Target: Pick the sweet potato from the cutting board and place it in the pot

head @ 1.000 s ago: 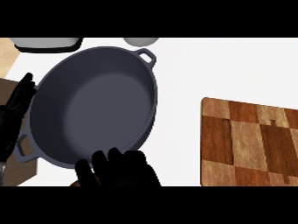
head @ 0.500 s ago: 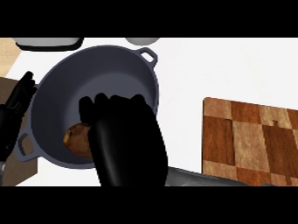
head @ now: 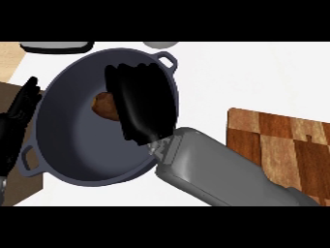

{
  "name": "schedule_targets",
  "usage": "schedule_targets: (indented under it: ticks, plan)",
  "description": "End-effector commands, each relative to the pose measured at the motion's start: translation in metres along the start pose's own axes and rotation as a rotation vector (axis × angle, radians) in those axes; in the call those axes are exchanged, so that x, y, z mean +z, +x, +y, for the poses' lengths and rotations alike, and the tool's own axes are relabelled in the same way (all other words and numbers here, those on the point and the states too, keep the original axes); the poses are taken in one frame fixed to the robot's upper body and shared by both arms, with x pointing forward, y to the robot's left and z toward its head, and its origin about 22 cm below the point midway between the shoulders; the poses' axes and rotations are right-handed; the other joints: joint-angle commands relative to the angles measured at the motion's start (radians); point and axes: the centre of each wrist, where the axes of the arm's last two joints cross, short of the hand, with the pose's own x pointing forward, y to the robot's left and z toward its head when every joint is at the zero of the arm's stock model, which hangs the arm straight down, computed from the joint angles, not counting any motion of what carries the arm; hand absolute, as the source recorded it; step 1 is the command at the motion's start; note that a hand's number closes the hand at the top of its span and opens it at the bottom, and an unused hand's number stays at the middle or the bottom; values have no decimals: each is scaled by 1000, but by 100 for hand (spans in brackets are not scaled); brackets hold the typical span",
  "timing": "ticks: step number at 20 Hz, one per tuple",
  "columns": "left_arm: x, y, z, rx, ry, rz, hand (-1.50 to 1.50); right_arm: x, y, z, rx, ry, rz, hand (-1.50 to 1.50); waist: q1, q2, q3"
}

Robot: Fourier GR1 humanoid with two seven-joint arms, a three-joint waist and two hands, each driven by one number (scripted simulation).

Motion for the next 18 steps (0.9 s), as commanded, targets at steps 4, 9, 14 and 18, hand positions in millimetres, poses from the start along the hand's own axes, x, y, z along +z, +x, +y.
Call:
schedule_targets:
  ticks: [4,9,14,18]
  plan:
    - [10,-43,-3,15,-9,145,0,-29,-38,37,-31,61,61,150,23,19,-41]
    - [9,-38,-10,0,-14,148,0,-38,-52,45,-179,113,99,-150,35,16,-39]
    - [2,-37,-7,-8,-14,126,0,-54,-55,45,-233,107,65,-150,43,20,-40]
    - [2,-36,-4,17,-15,143,0,-63,-47,21,-411,-27,14,-150,36,14,-39]
